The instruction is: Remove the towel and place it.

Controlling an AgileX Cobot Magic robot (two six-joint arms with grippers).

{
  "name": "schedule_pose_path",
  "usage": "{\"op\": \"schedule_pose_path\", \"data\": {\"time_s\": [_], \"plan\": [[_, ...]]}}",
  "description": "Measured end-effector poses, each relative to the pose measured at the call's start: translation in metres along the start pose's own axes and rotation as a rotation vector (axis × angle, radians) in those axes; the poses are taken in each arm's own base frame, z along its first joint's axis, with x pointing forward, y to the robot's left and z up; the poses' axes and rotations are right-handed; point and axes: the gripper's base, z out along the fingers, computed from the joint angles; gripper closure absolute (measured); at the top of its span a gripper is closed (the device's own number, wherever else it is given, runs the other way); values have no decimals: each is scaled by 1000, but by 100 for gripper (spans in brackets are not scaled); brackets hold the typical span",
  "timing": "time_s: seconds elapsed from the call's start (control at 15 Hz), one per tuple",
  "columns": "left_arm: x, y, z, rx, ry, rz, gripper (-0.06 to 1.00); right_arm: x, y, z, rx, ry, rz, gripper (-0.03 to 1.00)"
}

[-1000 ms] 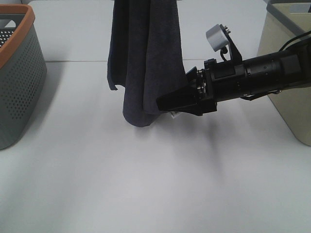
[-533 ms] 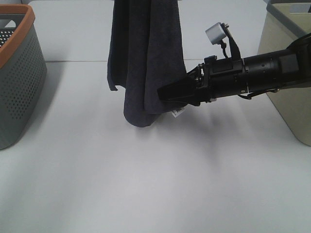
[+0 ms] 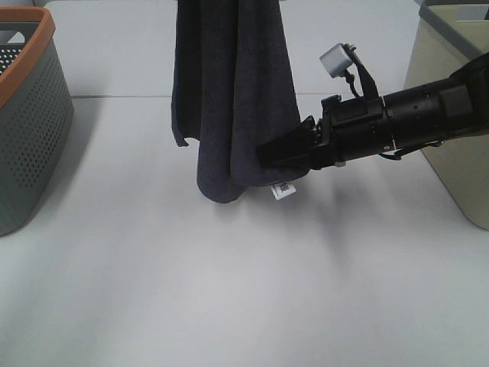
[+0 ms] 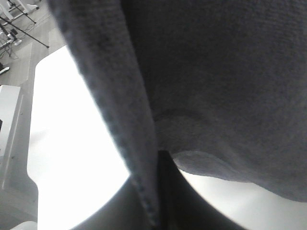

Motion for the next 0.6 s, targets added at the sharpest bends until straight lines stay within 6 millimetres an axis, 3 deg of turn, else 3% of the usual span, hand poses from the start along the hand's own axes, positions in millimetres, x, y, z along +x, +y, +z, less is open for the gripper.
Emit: {"op": "schedule_pose_path", "data": {"time_s": [0.2,0.6], "plan": [[10,4,-5,-19,21,-201,94,-18,10,-23,132,43,-57,94],[15,4,-5,-34,80,-376,94,-52,32,-71,404,39,-252,94]]}}
